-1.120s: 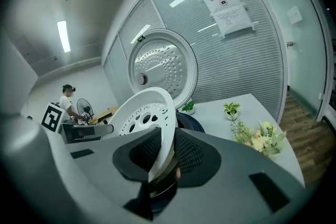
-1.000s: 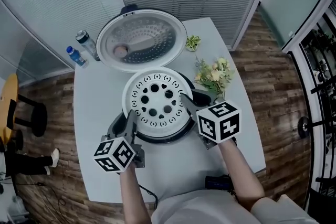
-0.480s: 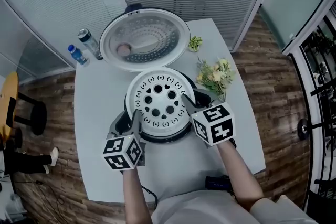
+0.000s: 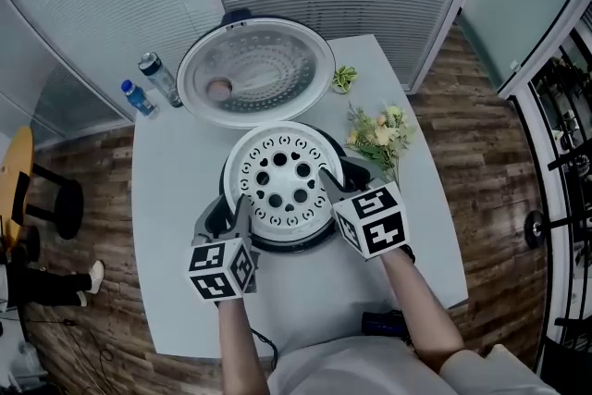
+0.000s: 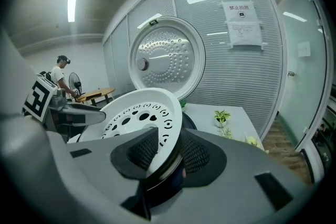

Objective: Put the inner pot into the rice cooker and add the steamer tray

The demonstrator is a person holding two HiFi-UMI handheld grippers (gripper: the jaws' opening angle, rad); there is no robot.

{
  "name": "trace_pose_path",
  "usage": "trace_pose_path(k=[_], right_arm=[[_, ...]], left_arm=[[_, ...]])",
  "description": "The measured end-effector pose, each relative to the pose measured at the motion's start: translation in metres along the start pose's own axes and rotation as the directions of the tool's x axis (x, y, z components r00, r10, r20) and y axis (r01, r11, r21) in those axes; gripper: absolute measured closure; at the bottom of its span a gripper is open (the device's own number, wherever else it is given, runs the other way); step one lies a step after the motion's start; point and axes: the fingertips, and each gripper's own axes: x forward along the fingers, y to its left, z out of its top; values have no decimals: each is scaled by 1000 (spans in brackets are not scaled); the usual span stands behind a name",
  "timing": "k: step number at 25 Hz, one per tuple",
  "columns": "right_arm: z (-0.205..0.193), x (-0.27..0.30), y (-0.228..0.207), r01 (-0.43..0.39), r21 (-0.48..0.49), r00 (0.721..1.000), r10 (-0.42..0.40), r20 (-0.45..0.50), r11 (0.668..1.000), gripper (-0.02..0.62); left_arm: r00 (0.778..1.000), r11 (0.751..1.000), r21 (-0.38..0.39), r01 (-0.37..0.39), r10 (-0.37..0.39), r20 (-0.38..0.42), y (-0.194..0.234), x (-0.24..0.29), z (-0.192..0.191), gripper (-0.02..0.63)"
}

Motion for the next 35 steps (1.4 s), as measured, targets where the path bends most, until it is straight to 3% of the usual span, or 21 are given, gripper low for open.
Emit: trace_pose_path(k=[4,14,20,23,26,35], right_arm=[[-2,1,2,56,-82,998,-57,-12,995,463],[-8,4,1,93,-151,995,-97,-19,984,453],[-8,5,4,108,-196,993,-113,-18,975,437],[-11,6,7,118,-239,992,-127,-21,964,416],[-11,5,7,117,-233,992,-124,-16,965,416],[-6,-1,7,111,-172,994,-109,20,979,416]], left_arm=[[1000,1000,14,-13,14,-6,1,0,-1,472],[998,997,49,-53,54,-13,-1,5,-6,459],[996,990,108,-87,89,-15,-4,7,-7,420],[992,975,184,-123,128,-20,-5,10,-10,399],[988,960,239,-144,153,-19,-6,11,-11,391],[991,973,190,-132,135,-2,-5,7,-9,391]])
